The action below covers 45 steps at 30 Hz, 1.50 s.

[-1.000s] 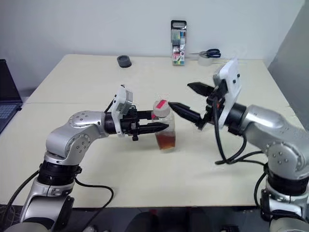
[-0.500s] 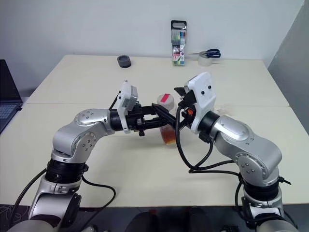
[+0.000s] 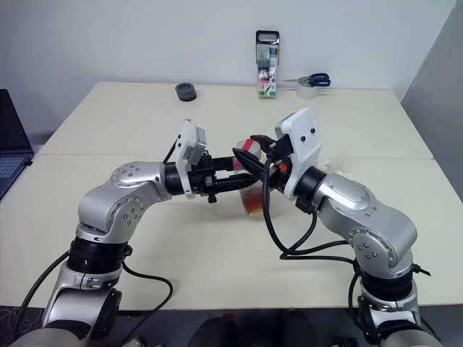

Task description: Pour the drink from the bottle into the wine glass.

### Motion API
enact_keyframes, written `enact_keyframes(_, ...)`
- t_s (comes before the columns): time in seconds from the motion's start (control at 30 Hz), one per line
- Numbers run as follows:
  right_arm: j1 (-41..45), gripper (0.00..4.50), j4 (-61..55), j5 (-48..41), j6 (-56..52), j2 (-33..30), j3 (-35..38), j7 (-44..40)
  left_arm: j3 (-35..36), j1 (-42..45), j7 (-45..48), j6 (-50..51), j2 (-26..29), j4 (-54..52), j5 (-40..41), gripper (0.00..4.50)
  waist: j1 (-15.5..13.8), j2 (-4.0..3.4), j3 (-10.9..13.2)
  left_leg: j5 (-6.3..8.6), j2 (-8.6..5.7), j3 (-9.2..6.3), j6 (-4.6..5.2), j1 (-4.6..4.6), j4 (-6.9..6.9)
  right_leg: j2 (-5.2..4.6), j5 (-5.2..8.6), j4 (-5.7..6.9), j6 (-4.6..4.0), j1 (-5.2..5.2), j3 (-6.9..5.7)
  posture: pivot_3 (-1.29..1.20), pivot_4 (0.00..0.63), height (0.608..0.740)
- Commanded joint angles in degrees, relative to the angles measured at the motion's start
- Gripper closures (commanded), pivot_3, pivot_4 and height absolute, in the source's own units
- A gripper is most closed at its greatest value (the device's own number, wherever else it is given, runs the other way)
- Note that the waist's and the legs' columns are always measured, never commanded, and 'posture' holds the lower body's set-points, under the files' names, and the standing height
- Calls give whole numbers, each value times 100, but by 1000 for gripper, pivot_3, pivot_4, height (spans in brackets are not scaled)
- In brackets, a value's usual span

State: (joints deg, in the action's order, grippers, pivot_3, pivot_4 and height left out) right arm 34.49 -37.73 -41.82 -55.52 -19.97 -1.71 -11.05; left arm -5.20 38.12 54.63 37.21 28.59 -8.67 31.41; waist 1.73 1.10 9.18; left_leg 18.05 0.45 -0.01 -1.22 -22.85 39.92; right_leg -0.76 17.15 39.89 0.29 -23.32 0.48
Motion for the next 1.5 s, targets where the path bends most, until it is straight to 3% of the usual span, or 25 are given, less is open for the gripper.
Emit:
enact_keyframes(0.03,169,2680,47,-76,160,-311,155,-492,58,59,230,42,69,-465,270,2505,0,0,0,0,0,0,0,0,0,0,0,0,0,0,0,0,150,740)
enact_keyframes(0.23,865,2680,1238,-358,604,-1419,250,-2716,-55,35,1095,193,441,-991,758,2505,6,-2,2,8,0,0,15,2,-2,2,0,-3,0,1,-1,0,150,740)
enact_keyframes(0.4,1202,2680,1912,-22,997,-1815,81,-3418,-127,150,1435,-23,607,-817,637,2505,-2,-1,2,9,1,-1,17,3,0,3,0,-3,0,2,-1,0,150,740)
enact_keyframes(0.47,1139,1932,1916,-185,852,-1947,280,-3427,-109,198,1419,-124,640,-643,509,2505,-8,-1,2,9,0,-1,17,-1,1,3,0,-4,0,2,-1,0,150,740)
enact_keyframes(0.63,195,413,799,-866,156,-2285,1125,-2744,55,107,952,-298,597,-199,171,2505,-80,2,3,8,1,-7,15,-8,2,-1,0,-17,0,4,-9,0,150,740)
enact_keyframes(0.83,-279,413,-141,-1320,-132,-1806,1276,-1484,92,52,542,-341,354,-66,34,2505,-9,-1,4,8,2,-1,15,-3,0,-1,0,-2,0,0,-1,0,150,740)
enact_keyframes(1.07,23,413,-169,-853,92,-919,686,-526,16,149,431,-359,173,-16,-20,2505,-1,-1,4,5,2,0,10,2,2,3,0,5,0,1,2,0,150,740)
enact_keyframes(1.23,189,413,-54,-606,221,-542,381,-334,9,224,463,-349,140,-22,-27,2505,-7,-1,4,0,1,-1,0,-2,3,3,0,0,0,1,1,0,150,740)
enact_keyframes(1.5,156,413,-34,-404,336,-511,114,-533,19,281,503,-337,147,19,-20,2505,-7,-1,4,0,1,0,1,0,3,3,0,1,0,1,2,0,150,740)
